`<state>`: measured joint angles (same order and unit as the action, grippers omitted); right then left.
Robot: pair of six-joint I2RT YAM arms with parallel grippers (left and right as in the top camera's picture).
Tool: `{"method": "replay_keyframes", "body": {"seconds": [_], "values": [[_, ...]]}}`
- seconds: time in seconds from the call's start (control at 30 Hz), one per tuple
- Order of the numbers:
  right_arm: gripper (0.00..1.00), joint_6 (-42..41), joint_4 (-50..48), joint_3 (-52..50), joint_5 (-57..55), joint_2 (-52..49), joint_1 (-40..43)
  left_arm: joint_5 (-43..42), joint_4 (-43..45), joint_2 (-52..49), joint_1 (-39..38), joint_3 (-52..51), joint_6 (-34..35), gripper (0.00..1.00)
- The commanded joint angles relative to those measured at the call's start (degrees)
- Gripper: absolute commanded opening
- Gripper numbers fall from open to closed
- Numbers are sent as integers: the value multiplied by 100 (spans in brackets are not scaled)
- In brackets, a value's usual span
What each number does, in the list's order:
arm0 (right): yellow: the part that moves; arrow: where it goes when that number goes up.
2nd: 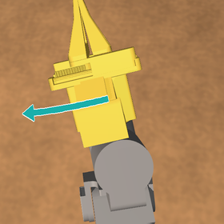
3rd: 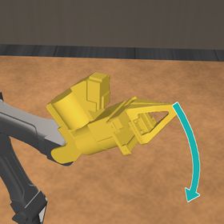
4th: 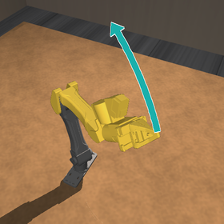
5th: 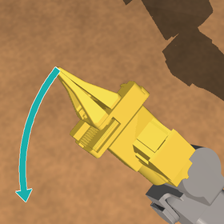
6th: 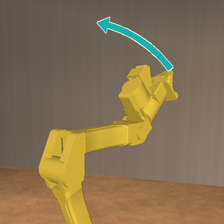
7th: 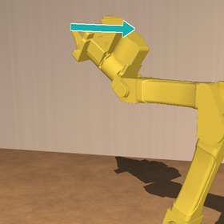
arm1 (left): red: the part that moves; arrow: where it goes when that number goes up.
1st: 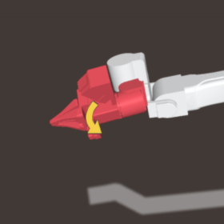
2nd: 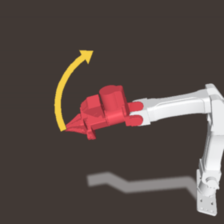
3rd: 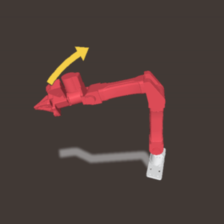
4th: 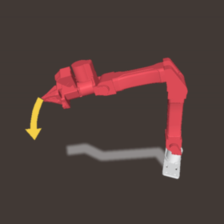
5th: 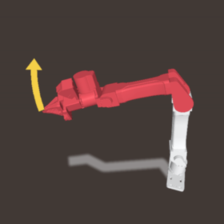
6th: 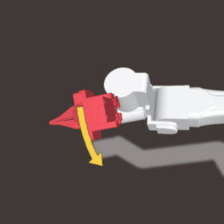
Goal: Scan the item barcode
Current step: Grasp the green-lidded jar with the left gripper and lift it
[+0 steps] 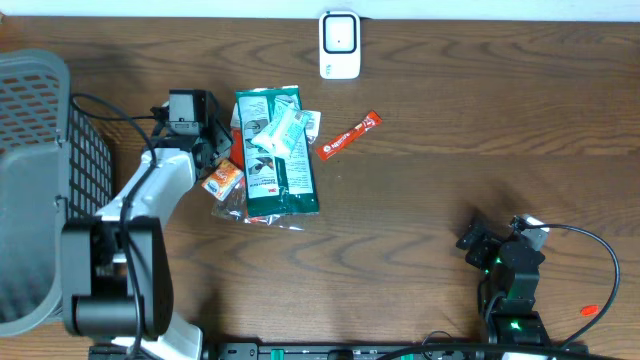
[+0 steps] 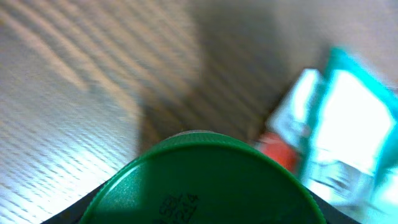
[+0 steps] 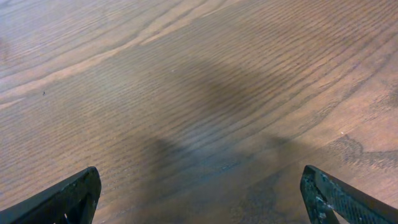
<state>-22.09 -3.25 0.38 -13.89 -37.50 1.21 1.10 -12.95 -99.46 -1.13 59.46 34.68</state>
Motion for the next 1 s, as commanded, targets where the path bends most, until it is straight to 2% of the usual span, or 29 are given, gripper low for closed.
{"method": "replay_keyframes", "body": {"seconds": [0.0,0.2,0.37,0.97], "values": [[99,50,2,-7,-20,-2,-13,-566,98,546,17,83,-74,37],[99,50,-4,-7,-22,-2,-13,-807,247,1196,17,83,-205,40],[99,50,-22,-7,-20,-2,-13,-1543,446,1593,17,83,-636,40],[99,50,-63,-7,-20,-2,-13,-5884,708,1738,17,83,-2918,40]]}}
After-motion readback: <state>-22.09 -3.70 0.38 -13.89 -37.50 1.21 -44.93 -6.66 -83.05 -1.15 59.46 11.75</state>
